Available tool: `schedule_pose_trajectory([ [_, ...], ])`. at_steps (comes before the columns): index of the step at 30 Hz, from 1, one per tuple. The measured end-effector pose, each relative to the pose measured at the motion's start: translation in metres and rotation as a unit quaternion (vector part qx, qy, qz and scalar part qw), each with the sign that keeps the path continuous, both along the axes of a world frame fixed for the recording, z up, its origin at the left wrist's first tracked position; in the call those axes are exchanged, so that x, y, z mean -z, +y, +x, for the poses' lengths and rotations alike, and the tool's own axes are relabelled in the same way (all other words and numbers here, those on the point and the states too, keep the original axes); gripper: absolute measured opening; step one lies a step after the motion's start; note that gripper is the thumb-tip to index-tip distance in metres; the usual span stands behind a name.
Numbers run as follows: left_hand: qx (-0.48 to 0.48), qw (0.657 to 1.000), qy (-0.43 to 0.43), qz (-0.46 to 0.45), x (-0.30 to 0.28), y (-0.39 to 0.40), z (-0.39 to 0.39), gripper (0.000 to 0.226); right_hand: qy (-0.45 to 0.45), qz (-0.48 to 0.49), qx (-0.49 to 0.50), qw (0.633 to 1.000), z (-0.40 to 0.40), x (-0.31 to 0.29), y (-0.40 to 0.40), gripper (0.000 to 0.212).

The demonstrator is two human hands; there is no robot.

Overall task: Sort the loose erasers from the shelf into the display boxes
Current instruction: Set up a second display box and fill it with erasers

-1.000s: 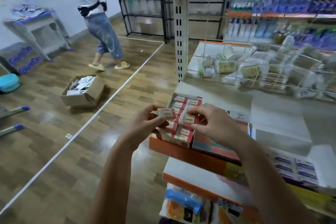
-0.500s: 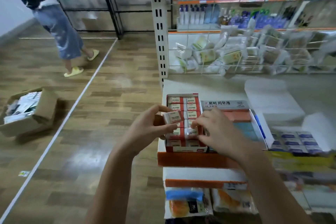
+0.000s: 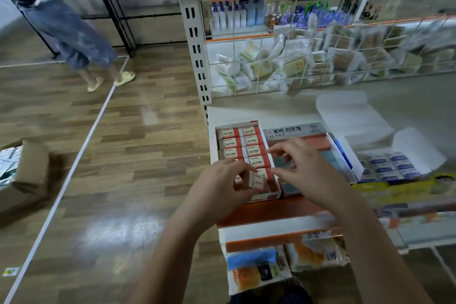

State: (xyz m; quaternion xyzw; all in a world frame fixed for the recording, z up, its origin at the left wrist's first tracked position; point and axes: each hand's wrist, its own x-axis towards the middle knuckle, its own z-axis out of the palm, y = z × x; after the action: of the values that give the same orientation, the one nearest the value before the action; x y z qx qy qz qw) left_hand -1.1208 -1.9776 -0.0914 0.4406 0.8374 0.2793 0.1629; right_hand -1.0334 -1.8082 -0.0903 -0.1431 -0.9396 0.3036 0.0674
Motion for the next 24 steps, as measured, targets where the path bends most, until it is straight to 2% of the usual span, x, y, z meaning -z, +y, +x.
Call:
schedule_pose_trajectory([
  [6,0.008,0.997,0.081,-0.02,0.005,0.01,0.009,0.039,-0.008,-0.023,0.022,0.999,-0.001,0.005,-0.004,0.035],
  [12,0.001,0.996,0.078,-0.034,0.002,-0.001,0.006,0.044,-0.001,-0.029,0.034,0.999,-0.002,0.008,-0.004,0.031],
  [18,-0.001,0.998,0.045,-0.042,-0.006,-0.003,0.006,0.026,-0.005,-0.052,0.039,0.998,-0.004,0.008,-0.002,0.033],
  [24,-0.005,0.996,0.063,-0.063,-0.01,-0.005,0.005,0.024,-0.012,-0.062,0.044,0.997,-0.002,0.011,0.0,0.031],
])
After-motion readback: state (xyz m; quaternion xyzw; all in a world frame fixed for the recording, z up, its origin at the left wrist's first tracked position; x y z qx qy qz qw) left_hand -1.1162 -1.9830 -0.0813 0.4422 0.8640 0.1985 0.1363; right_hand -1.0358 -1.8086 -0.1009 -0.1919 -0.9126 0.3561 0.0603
